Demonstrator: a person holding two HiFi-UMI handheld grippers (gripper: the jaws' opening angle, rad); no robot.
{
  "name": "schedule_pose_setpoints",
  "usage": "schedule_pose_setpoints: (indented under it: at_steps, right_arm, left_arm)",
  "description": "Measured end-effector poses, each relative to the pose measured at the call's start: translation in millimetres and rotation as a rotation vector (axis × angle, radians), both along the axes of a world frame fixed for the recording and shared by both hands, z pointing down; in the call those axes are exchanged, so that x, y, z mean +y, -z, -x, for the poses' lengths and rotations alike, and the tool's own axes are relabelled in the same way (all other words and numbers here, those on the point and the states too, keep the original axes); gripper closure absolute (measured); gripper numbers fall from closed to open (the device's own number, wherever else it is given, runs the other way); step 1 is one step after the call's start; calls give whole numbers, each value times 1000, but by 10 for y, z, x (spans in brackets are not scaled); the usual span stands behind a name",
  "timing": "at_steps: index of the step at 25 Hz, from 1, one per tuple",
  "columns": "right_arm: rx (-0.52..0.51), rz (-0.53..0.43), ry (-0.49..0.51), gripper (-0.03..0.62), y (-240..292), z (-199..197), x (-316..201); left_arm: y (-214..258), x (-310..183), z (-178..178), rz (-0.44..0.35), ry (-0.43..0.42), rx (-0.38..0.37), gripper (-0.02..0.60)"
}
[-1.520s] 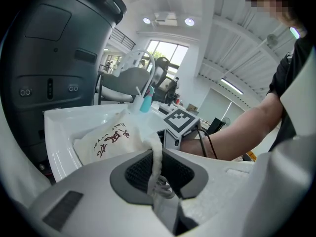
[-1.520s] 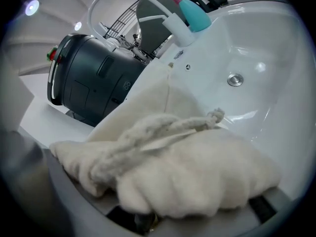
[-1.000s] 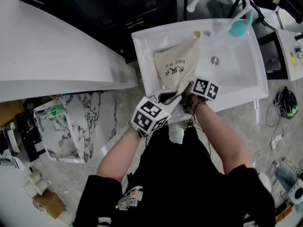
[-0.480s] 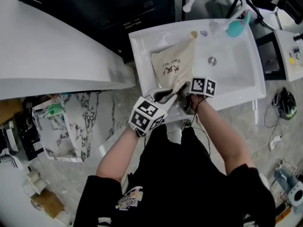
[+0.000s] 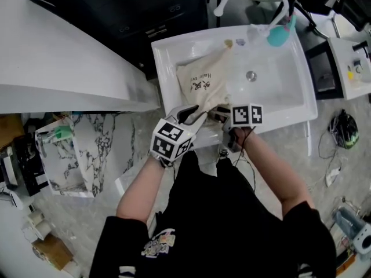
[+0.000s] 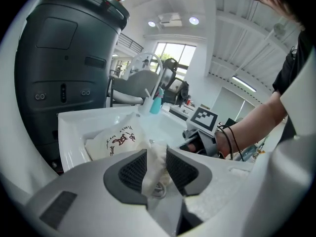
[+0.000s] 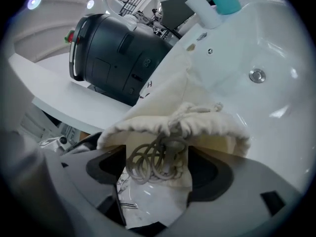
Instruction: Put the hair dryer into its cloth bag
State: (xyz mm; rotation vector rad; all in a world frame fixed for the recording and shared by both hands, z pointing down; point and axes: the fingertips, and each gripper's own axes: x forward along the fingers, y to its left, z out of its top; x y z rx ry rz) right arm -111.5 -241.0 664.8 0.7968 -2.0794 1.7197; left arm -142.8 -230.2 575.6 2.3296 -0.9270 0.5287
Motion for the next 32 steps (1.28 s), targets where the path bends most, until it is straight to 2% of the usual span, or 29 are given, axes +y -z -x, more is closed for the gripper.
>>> schedule_pose_setpoints:
  at_steps: [5, 7, 8, 10, 12, 15, 20, 26, 32]
  right_arm:
    - [-23, -55, 94, 213, 255, -122, 263]
    - [-10, -142, 155, 237, 386, -200, 307]
    - [14, -216, 196, 270, 457, -253, 311]
    - [81, -397, 269, 410, 621, -380, 272]
    - [109, -562, 302, 595, 870, -476, 194]
    - [65, -731, 300, 595, 1327, -579, 102]
    - [-34, -889, 289, 595, 1952, -731, 18]
    - [-74, -988, 348, 595, 2380, -790, 96]
    - [-163, -990, 388, 595, 2517, -656, 238]
  left_arm:
    - [163, 1, 38, -38, 60, 9, 460]
    - [234, 22, 36, -53, 83, 15, 460]
    - [271, 36, 30, -61, 96, 18, 460]
    - [349, 67, 19, -79, 121, 23, 460]
    - [439, 103, 14, -99, 151, 31, 460]
    - [613, 181, 4, -140, 193, 42, 462]
    - [1024, 347, -14, -247, 280, 47, 492]
    - [1494, 609, -15, -355, 392, 32, 506]
    - [1624, 987, 116, -371, 493, -21, 534]
